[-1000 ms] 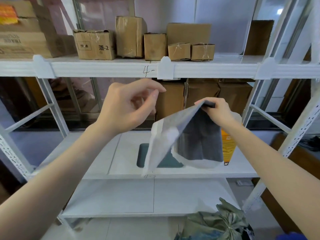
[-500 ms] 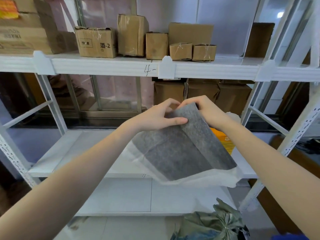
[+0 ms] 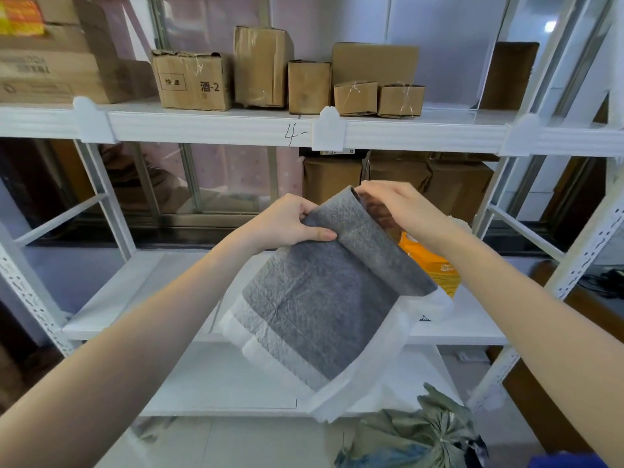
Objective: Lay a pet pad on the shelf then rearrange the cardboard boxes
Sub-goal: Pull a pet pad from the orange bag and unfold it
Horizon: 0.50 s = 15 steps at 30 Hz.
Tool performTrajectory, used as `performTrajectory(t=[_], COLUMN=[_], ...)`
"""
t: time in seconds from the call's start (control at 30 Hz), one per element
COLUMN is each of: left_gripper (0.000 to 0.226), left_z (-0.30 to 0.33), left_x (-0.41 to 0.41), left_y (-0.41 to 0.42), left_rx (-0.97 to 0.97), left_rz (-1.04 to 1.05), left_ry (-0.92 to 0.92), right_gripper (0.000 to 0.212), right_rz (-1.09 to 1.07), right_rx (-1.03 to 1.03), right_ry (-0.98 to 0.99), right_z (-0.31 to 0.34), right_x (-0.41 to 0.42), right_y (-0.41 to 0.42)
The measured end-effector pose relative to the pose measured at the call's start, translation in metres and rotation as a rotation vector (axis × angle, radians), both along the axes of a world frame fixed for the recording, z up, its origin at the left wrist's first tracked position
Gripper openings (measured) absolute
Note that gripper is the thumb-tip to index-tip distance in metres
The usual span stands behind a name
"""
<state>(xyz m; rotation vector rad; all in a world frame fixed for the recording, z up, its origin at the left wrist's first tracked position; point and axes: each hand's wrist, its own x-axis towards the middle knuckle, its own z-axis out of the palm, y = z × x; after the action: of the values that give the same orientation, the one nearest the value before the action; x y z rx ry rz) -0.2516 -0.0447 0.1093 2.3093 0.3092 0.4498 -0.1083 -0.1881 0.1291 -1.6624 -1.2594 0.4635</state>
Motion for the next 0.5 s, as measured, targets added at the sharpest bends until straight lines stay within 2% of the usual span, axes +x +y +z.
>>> performTrajectory(t=[0.07,0.17,0.27,0.33,0.5], left_gripper=[0.021,0.012,0.02,0.018,0.01], left_z=[0.0,-0.001,-0.002,-0.001,0.004], left_x=[-0.003,-0.005,-0.008,-0.009,-0.005], left_y=[0.002,0.005,0.003,-0.002,-0.01], left_rx=[-0.046,-0.113,-0.118,-0.14,-0.101], left_rz=[-0.01,-0.001,0.012,0.02,0.073], left_ry=[-0.021,-0.054,-0.058,-0.094,-0.255], right_gripper=[0.039,0.046,0.017,0.006,0.017], right_rz=[0.045,0.065,-0.023,-0.047,-0.022], right_rx=[-0.073,-0.117,-0.061,-0.002,-0.009], right_ry=[-0.039,-0.24,-0.391,-0.409,-0.3], right_z=[-0.003,-0.011,-0.016,-0.02,-0.025], right_x=[-0.005,-0.009,-0.012,-0.014,-0.018], right_y=[-0.002,-0.005,-0.002,0.001,0.007])
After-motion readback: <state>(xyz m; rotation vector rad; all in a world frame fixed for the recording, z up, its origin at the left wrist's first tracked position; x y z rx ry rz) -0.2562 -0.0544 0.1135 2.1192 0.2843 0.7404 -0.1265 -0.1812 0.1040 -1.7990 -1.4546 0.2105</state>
